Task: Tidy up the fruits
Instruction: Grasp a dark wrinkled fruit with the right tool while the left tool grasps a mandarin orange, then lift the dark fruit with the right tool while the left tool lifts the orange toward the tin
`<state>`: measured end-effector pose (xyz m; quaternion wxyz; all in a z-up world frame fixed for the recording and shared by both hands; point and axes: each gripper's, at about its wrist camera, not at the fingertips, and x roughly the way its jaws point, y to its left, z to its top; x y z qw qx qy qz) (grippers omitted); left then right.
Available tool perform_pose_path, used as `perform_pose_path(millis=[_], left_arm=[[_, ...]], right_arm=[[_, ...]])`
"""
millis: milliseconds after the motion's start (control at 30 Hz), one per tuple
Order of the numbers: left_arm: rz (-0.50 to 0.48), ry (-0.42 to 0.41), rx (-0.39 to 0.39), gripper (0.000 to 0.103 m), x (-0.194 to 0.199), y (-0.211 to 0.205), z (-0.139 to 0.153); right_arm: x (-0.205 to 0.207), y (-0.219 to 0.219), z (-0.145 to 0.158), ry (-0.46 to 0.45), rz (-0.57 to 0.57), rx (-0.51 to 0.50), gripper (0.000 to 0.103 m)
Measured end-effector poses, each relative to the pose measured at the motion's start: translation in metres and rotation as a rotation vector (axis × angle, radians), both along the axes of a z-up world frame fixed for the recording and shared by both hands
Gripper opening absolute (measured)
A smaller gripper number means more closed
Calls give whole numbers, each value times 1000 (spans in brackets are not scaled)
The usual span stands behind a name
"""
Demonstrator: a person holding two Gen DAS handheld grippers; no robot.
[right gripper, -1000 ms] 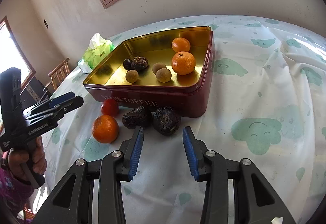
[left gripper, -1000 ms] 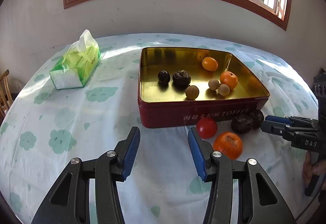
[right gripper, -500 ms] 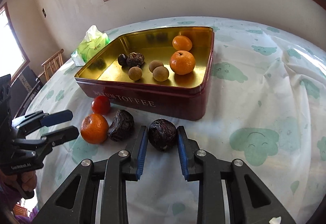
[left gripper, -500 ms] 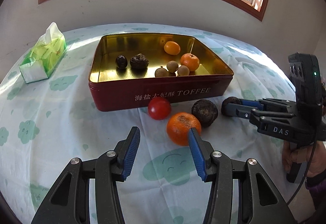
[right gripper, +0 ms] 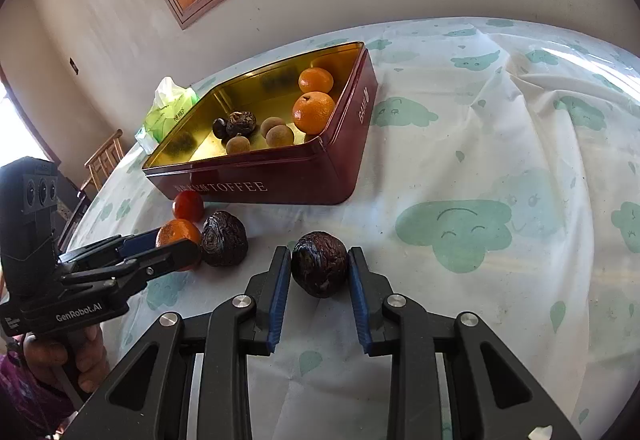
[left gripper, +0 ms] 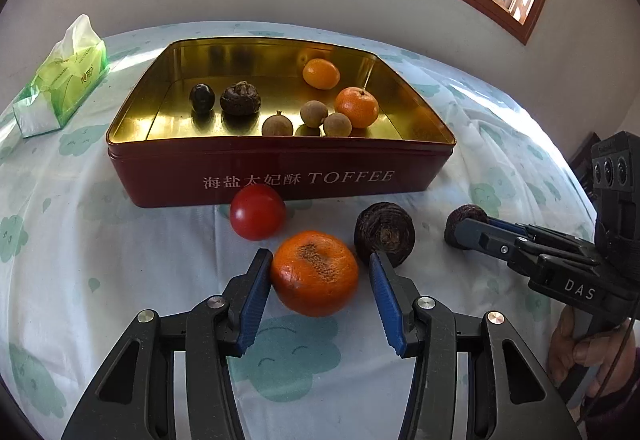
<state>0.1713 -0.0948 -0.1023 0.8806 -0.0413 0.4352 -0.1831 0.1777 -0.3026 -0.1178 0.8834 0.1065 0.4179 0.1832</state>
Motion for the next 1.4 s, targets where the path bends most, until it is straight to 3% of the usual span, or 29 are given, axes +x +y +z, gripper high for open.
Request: perform_pose_path(millis=[67, 100, 200, 600, 1400], left_arm=[[4, -15, 1, 49, -2, 1, 0], [8, -14, -5, 42, -1, 2, 0], [20, -12, -19, 42, -3, 7, 0], [108, -127, 111, 42, -32, 20, 28], [168, -193, 196, 42, -53, 45, 33]], right_arm=[[0, 2, -1, 3, 7, -6, 26], [1, 2, -1, 4, 8, -6, 26], [1, 2, -1, 4, 8, -6, 26], [1, 5, -1, 1, 7, -34, 26], [-13, 27, 3, -30, -21, -175, 26]])
